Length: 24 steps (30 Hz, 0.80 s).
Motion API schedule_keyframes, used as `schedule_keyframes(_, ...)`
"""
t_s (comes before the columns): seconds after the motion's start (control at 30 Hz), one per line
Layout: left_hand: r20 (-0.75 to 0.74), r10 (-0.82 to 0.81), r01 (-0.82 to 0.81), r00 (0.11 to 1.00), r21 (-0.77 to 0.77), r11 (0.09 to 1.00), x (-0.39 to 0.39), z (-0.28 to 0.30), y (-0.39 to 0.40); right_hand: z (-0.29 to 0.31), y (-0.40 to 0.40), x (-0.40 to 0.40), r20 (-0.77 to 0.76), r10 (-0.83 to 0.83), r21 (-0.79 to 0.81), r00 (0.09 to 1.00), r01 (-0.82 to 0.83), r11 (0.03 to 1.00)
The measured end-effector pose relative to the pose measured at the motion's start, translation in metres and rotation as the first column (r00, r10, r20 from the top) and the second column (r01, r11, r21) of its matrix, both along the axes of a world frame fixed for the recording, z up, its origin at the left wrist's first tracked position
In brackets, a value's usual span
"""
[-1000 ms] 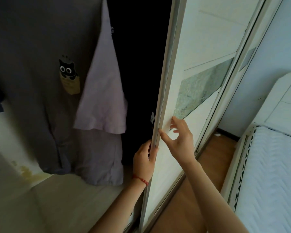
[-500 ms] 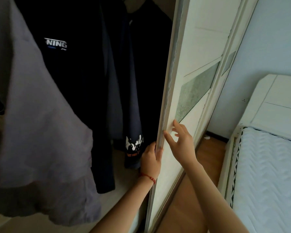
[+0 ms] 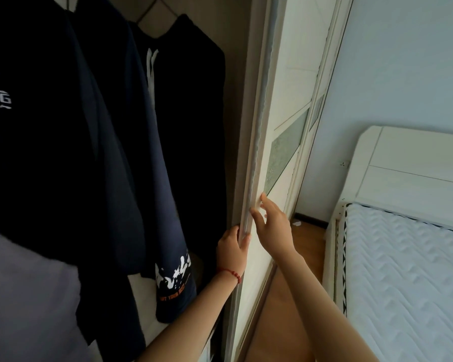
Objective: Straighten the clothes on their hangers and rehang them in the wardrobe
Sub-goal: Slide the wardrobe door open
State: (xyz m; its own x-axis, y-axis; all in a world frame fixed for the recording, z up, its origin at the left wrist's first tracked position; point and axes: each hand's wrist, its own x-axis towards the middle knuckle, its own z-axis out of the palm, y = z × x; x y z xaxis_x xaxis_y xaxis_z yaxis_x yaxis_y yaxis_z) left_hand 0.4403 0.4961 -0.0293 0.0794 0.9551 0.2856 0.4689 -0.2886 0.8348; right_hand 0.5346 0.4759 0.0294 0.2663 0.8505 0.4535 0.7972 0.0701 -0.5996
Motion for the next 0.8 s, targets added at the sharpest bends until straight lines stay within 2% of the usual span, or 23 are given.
schedule_keyframes(0.1, -0.038, 0.012, -0.011, 0.999, 0.019, 1.0, 0.012, 0.002, 0.01, 0.001, 0.012, 0.013, -0.009, 0.001, -0.008, 1.0, -0.001, 1.0)
schedule_keyframes(0.33, 0.011, 0.016, -0.016, 1.0, 0.0, 1.0, 0.02, -0.018, 0.015, -0.008, 0.015, 0.023, -0.036, 0.074, 0.052, 0.997, -0.072, 0.996)
schedule_keyframes(0.4, 0.022, -0.02, 0.02, 1.0, -0.01, 1.0, 0.016, -0.014, 0.017, -0.007, 0.016, 0.022, -0.071, 0.078, 0.136, 0.994, -0.068, 0.988)
schedule_keyframes(0.43, 0.04, -0.034, 0.034, 0.999, -0.004, 0.999, 0.013, -0.01, 0.017, -0.003, 0.017, 0.021, -0.069, 0.085, 0.23, 0.994, -0.067, 0.971)
schedule_keyframes(0.53, 0.122, -0.017, 0.006, 0.992, 0.09, 0.996, 0.002, 0.02, 0.013, 0.02, 0.019, 0.011, 0.027, 0.126, 0.57, 0.992, -0.118, 0.813)
schedule_keyframes(0.6, 0.205, -0.019, -0.024, 0.979, 0.204, 0.979, -0.006, 0.05, 0.008, 0.045, 0.023, 0.0, 0.088, 0.189, 0.697, 0.978, -0.196, 0.689)
schedule_keyframes(0.7, 0.238, -0.041, -0.054, 0.97, 0.378, 0.924, -0.026, 0.097, -0.007, 0.081, 0.027, -0.021, 0.158, 0.279, 0.766, 0.947, -0.296, 0.57)
schedule_keyframes(0.8, 0.216, 0.013, -0.134, 0.976, 0.556, 0.82, -0.052, 0.142, -0.027, 0.114, 0.033, -0.044, 0.148, 0.437, 0.738, 0.887, -0.393, 0.548)
